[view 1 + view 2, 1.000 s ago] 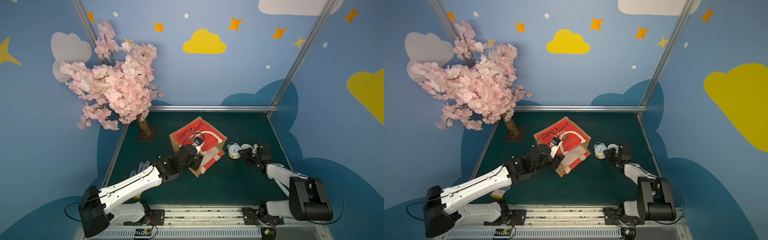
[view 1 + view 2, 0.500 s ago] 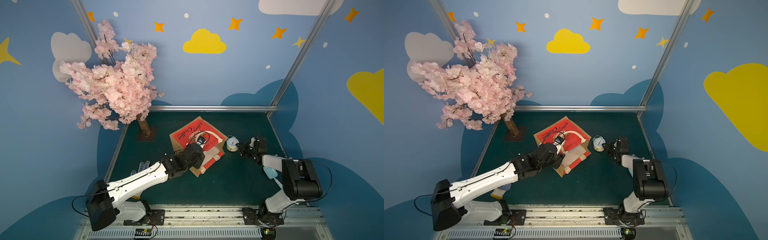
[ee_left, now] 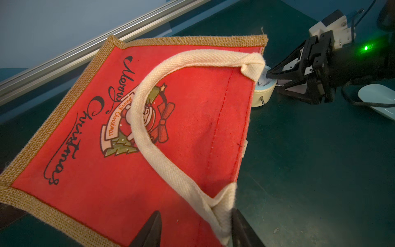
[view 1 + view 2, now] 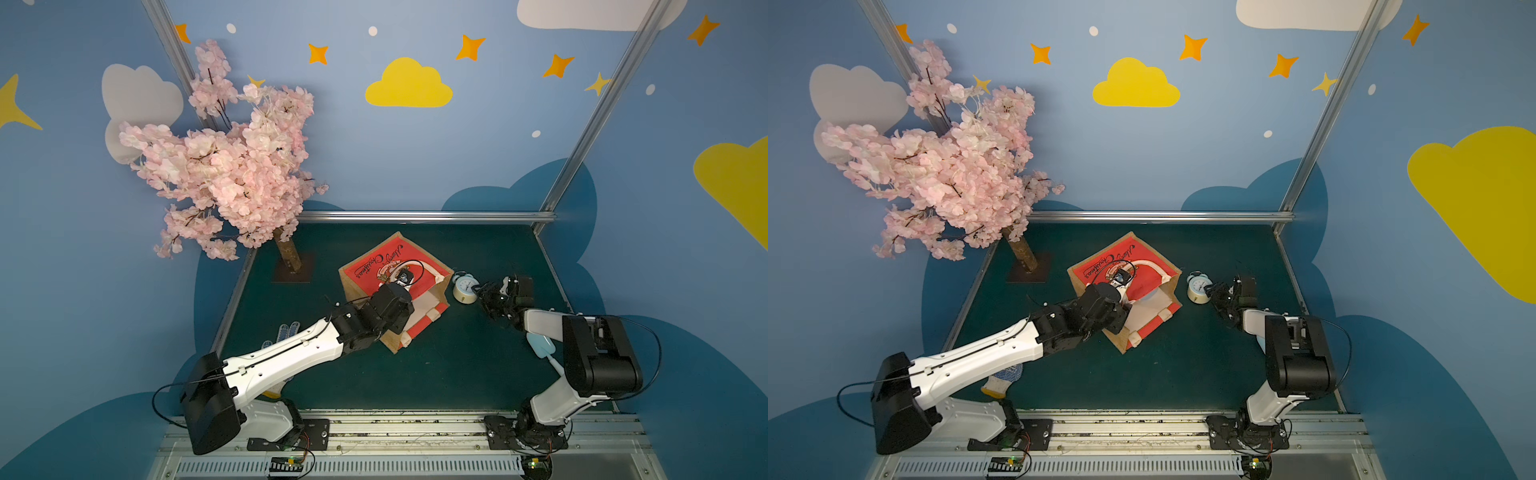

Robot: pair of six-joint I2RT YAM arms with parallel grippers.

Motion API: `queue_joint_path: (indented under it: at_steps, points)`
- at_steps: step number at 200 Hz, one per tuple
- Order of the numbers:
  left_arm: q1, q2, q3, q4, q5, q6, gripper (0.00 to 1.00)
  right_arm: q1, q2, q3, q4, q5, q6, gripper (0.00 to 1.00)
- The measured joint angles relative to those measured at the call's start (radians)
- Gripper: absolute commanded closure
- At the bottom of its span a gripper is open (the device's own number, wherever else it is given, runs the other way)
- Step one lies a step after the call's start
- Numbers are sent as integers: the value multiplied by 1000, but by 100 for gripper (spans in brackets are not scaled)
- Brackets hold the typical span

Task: Take the alarm clock out of the canvas bag
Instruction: Place the alarm at the center of the board, then pick up the canvas bag from the center of the board.

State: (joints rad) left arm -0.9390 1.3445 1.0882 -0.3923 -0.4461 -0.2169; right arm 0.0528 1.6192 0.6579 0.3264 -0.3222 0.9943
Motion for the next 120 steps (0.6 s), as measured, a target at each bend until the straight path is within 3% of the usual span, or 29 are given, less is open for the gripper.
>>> queue_joint_path:
  at_steps: [78,120]
  points:
    - [0,-23,0,-8,-1,-20,47,26,-247,-42,-68,1,-14,34]
    - [0,-23,0,-18,0,-25,49,89,-360,-74,-142,8,-32,34]
